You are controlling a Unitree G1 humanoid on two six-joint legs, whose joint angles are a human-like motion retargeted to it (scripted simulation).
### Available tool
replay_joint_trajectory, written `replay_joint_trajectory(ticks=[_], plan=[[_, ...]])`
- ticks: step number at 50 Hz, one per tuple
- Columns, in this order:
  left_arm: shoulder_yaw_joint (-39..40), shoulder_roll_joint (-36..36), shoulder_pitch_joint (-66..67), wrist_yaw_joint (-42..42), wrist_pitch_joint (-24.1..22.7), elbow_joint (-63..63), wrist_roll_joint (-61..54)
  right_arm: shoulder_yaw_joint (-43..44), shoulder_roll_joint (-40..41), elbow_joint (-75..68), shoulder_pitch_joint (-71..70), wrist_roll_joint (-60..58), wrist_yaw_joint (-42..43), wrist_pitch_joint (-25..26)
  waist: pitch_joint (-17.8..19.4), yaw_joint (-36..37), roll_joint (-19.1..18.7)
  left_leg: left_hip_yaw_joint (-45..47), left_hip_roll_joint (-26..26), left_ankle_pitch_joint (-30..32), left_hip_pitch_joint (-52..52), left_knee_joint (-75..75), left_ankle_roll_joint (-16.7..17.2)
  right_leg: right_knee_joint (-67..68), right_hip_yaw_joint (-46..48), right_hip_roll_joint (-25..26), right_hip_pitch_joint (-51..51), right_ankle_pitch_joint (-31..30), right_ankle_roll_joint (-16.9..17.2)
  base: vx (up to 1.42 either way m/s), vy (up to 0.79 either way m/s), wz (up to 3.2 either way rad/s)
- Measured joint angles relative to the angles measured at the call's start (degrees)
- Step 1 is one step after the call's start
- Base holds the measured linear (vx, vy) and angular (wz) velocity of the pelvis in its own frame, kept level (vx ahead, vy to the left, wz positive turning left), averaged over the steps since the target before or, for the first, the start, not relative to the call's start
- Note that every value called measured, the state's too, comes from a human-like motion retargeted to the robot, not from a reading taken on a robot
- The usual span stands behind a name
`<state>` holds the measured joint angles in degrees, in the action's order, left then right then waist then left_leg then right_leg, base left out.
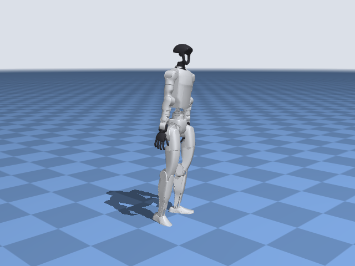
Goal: In place motions
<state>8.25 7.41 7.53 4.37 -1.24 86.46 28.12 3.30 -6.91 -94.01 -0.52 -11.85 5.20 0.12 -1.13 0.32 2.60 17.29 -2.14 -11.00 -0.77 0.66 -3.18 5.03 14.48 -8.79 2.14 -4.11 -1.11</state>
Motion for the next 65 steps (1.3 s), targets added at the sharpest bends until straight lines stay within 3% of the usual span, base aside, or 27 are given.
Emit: replay_joint_trajectory(ticks=[5, 10, 15, 33, 48, 65], plan=[[-1.7, -0.8, -0.2, 0.9, 0.4, 1.5, 0.1, 1.5, -0.5, 0.6, 0.2, 0.0, -2.0, -0.3, -0.3, -0.4, -0.8, -0.1, 0.9, -0.3, -0.1, -0.4, 1.3, -3.0, 1.9, 0.8, -2.2, 3.2, 1.7, 0.03, -0.16, 0.24], [-3.5, -2.2, 0.2, 0.2, 2.1, 1.0, 2.1, 1.4, -1.4, 1.4, -0.7, -3.0, -4.9, 1.6, -1.1, -1.5, -2.2, 0.5, 1.9, -0.3, 0.6, -0.2, 2.5, -2.4, 0.7, 1.8, -1.1, 2.7, 3.6, -0.01, -0.17, 0.02], [-6.0, -2.4, -0.4, -4.3, 3.7, 0.1, 6.8, 0.7, -1.8, 2.5, -2.0, -6.1, -9.5, 3.2, 0.4, -2.0, -3.4, 1.4, 3.0, -0.6, -0.1, -0.3, 3.6, -2.2, 0.2, 2.7, -1.5, 2.9, 5.2, -0.04, -0.14, -0.06], [-7.5, -1.6, -1.1, -9.6, 3.1, -1.3, 9.8, -0.5, -1.7, 2.7, -1.2, -10.2, -8.8, 2.3, 0.9, -3.0, -5.1, 2.6, 4.6, -0.7, -0.7, 0.1, 5.6, -3.0, 0.0, 4.7, -2.3, 3.7, 7.9, 0.0, -0.05, 0.01], [-7.1, -1.0, -1.4, -9.9, 2.9, -0.1, 10.4, 1.2, -2.4, 0.5, -1.1, -7.8, -9.5, 3.9, 0.4, -2.3, -4.0, 1.5, 3.4, -0.8, -1.3, -0.1, 4.7, -3.1, 1.0, 3.9, -3.6, 3.0, 6.8, 0.0, 0.03, 0.04], [-6.8, -1.1, -2.3, -8.6, 1.3, 0.8, 10.0, 0.6, -1.5, 1.7, -1.0, -8.5, -10.2, 4.6, 1.0, -0.8, -3.3, -1.1, 0.4, 0.2, 0.0, -0.7, 1.7, -2.7, 2.8, 0.8, -3.2, 2.9, 2.0, -0.03, 0.13, 0.07]])
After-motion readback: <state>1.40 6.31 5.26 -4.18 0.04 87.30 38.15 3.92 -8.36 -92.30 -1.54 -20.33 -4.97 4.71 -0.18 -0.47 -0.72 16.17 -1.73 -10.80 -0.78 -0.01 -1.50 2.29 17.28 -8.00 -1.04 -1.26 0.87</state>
